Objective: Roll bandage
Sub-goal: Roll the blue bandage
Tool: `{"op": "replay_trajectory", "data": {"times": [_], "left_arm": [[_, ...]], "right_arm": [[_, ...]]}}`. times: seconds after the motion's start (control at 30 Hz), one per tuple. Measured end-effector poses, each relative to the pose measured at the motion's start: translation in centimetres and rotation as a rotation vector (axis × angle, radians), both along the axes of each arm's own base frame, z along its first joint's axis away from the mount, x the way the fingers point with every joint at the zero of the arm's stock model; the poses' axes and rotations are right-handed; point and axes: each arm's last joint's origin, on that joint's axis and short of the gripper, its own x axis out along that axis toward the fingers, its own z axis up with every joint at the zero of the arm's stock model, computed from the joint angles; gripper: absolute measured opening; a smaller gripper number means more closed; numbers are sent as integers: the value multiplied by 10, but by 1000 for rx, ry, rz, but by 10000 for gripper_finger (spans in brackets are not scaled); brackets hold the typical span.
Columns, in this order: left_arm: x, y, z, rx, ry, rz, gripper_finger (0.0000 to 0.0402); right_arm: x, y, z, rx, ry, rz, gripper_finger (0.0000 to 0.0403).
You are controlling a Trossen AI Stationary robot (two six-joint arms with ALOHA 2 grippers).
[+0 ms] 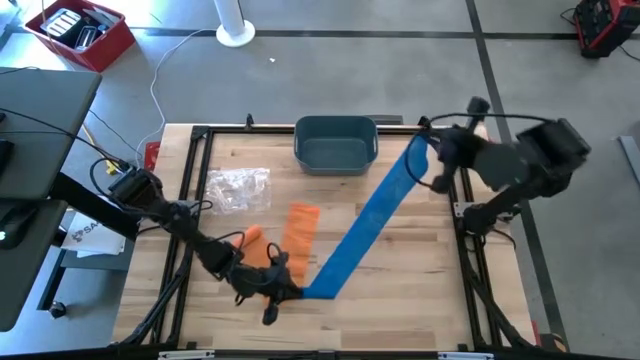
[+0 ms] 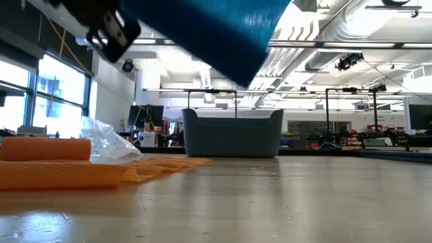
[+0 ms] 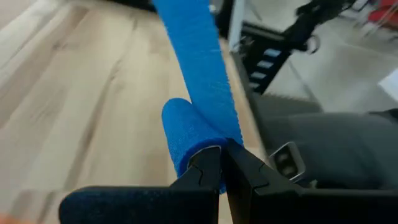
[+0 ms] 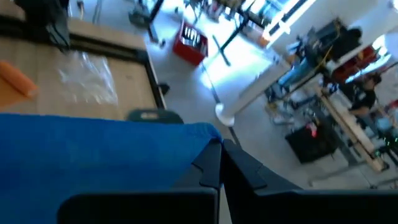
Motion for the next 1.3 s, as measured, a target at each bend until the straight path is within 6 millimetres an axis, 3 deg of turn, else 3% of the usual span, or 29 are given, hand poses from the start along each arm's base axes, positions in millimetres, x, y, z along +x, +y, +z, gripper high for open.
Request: {"op": "replay_trajectory", "data": {"times": [0.17,0.4,0.53,0.83,0.97,1.1,1.3], "left_arm": [[-7,-19,12,-11,-47,-10,0],[-26,-38,11,-35,-50,72,0],[-30,-42,12,-110,-40,82,0],[-30,-46,16,-222,-37,23,0],[-34,-41,3,-172,80,79,0],[-36,-37,-21,-158,231,153,0],[-26,-49,-29,-308,188,107,0]], "right_arm": [[5,-28,-3,12,74,-70,0],[8,-66,-17,-15,205,-204,0],[12,-89,-17,-54,237,-295,0],[39,-140,-35,41,351,-289,0],[40,-147,-40,54,409,-296,0],[32,-148,-30,-41,383,-415,0],[16,-143,-9,-99,268,-464,0]]}}
